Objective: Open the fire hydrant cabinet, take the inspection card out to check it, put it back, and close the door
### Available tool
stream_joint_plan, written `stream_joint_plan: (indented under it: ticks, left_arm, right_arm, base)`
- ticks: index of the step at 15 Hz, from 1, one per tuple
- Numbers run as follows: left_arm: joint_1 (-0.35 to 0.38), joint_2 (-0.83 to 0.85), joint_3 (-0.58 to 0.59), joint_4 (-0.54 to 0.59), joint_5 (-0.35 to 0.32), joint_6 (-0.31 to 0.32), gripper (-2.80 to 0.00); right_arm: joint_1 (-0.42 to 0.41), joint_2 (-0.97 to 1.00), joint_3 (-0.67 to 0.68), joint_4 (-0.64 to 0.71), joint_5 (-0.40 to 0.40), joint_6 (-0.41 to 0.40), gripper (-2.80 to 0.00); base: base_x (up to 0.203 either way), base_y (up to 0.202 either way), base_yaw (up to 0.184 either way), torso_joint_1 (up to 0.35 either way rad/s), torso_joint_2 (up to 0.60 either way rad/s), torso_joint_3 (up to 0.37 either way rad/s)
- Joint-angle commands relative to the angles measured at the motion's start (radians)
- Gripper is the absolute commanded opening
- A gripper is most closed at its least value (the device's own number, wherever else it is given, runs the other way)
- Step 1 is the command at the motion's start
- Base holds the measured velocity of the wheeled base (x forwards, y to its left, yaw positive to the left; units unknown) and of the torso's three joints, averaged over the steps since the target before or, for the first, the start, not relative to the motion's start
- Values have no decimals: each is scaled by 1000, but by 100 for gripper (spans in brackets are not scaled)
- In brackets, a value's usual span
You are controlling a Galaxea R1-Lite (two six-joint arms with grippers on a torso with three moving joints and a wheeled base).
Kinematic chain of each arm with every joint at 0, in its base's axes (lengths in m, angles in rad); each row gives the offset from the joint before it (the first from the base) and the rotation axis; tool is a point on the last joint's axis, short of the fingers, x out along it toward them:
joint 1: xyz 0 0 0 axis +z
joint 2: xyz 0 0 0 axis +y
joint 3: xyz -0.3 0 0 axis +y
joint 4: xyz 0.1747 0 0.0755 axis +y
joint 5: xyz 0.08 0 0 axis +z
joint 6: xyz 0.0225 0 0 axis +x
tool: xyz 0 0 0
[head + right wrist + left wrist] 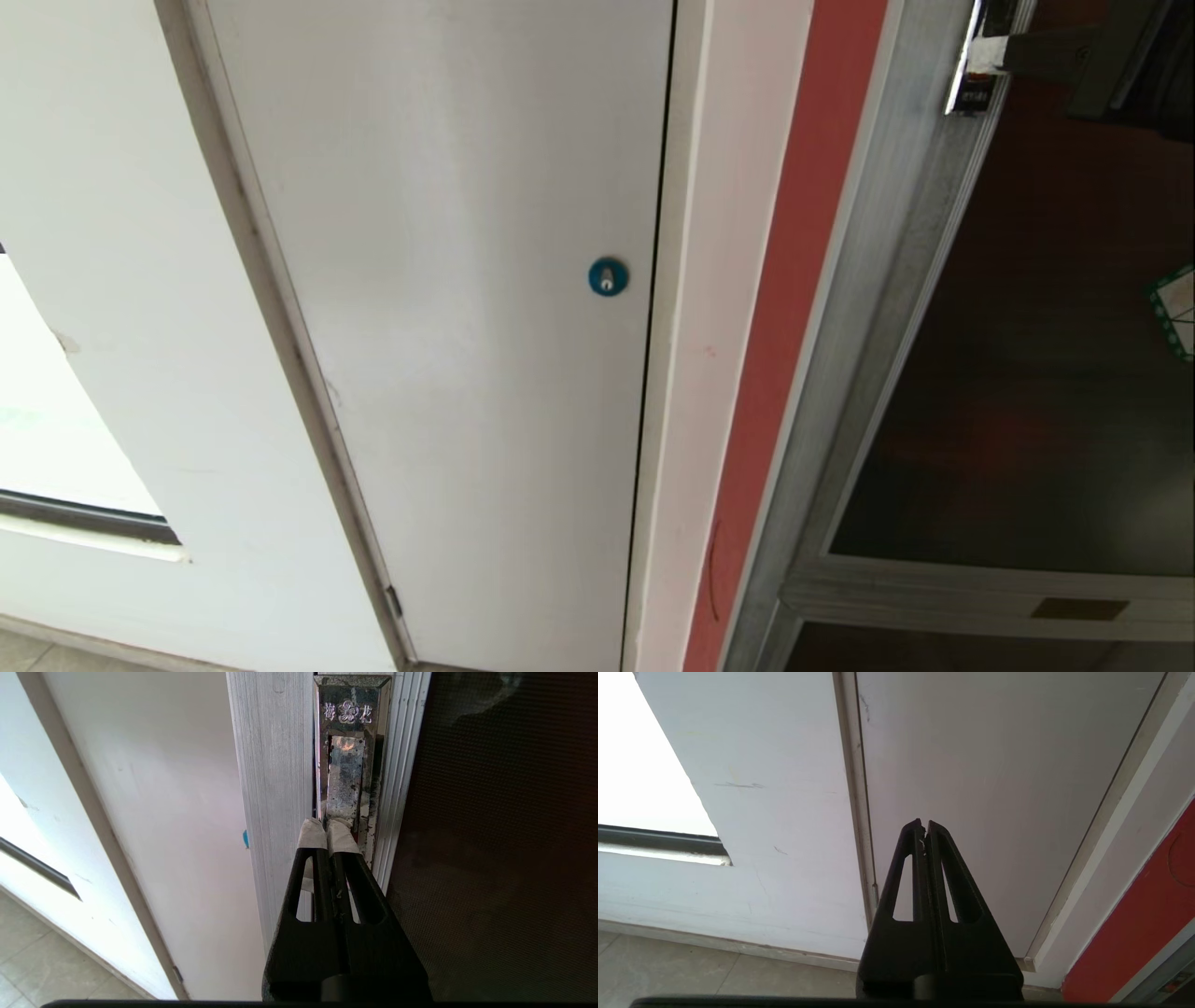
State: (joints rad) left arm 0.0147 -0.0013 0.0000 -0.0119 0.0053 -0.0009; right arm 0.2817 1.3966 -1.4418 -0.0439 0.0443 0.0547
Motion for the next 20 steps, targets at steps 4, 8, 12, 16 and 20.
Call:
stream_joint_plan:
  ticks: [4, 8, 12, 16, 20]
  left_arm:
    - [-1, 1, 6, 0, 1, -1, -280]
    - [-1, 1, 6, 0, 1, -1, -280]
    - [0, 1, 6, 0, 1, -1, -280]
    - [-1, 0, 6, 0, 1, -1, -280]
    - [0, 0, 6, 0, 1, -1, -280]
  right_arm:
    - [27, -67, 20, -1, 5, -1, -280]
    - [57, -117, 20, 1, 6, -3, -280]
    - [67, -161, 23, 13, 5, -3, -280]
    - [66, -180, 21, 15, 2, -4, -280]
    - [67, -165, 17, 15, 3, -4, -280]
  base:
    - [0, 0, 0, 0, 0, 0]
    - [0, 0, 0, 0, 0, 0]
    - [0, 0, 0, 0, 0, 0]
    - [0, 0, 0, 0, 0, 0]
    - [0, 0, 0, 0, 0, 0]
